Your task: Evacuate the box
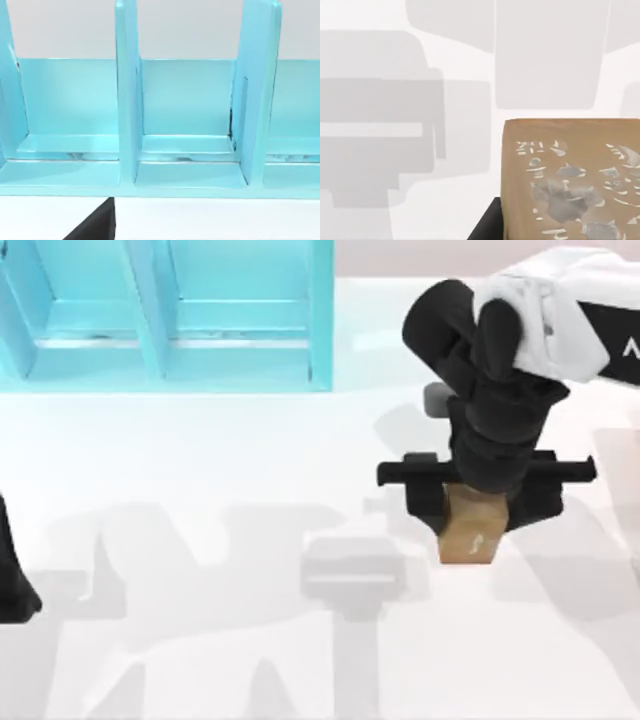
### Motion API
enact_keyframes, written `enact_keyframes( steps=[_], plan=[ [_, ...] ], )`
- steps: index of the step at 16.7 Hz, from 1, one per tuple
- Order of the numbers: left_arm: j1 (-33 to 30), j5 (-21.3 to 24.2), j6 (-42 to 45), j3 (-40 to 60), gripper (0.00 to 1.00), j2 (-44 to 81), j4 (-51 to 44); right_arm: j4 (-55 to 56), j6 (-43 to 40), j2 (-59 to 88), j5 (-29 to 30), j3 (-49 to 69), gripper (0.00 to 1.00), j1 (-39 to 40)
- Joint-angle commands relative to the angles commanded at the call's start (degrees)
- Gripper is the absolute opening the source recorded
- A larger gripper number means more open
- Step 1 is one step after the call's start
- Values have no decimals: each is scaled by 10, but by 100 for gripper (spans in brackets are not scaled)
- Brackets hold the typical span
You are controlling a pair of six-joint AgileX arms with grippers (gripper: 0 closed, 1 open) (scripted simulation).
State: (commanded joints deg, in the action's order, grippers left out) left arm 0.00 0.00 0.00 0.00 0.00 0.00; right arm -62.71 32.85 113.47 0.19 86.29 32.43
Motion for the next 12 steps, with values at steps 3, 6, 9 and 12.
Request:
enact_keyframes(
  steps=[3,6,9,12],
  plan=[
    [0,0,0,0,100,0,0,3,7,2,0,0,0,3],
    [0,0,0,0,100,0,0,2,7,0,-1,-1,0,0],
    [0,0,0,0,100,0,0,25,7,10,-1,-20,0,1],
    [0,0,0,0,100,0,0,80,7,24,0,-48,0,3]
  ],
)
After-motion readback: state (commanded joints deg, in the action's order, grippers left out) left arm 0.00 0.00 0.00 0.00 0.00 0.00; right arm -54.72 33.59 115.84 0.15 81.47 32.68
